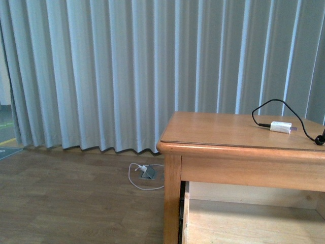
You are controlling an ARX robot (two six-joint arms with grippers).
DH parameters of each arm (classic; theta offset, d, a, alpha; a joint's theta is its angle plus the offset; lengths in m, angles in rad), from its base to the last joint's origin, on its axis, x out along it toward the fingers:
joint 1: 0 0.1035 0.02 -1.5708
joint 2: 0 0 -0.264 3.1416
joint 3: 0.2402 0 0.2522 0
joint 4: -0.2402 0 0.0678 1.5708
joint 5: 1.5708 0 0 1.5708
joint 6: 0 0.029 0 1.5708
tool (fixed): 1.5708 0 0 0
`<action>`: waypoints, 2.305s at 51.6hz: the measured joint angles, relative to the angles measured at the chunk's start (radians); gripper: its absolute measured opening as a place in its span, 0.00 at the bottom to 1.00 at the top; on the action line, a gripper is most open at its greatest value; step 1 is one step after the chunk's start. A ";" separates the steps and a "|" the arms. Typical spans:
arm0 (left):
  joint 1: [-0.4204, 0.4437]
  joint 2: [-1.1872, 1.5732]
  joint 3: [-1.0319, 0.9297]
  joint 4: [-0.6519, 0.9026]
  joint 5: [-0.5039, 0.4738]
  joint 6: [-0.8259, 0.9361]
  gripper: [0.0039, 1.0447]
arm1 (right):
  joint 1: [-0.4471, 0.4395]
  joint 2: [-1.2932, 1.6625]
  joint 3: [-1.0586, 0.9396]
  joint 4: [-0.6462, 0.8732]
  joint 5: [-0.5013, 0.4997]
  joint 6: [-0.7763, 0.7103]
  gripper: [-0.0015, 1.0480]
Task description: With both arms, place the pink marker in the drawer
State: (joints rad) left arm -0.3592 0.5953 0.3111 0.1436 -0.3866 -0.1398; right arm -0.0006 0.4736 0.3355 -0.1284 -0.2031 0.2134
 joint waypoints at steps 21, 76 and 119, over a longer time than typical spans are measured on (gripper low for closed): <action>0.198 -0.198 -0.200 0.142 0.233 0.129 0.16 | 0.000 0.000 0.000 0.000 0.000 0.000 0.92; 0.357 -0.590 -0.288 -0.142 0.387 0.135 0.08 | 0.000 -0.001 0.000 0.000 0.000 0.000 0.92; 0.357 -0.591 -0.288 -0.142 0.387 0.136 0.95 | 0.000 0.900 0.062 0.391 0.176 -0.271 0.92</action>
State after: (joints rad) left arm -0.0025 0.0048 0.0231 0.0021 0.0002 -0.0040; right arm -0.0006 1.3739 0.3973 0.2626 -0.0269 -0.0578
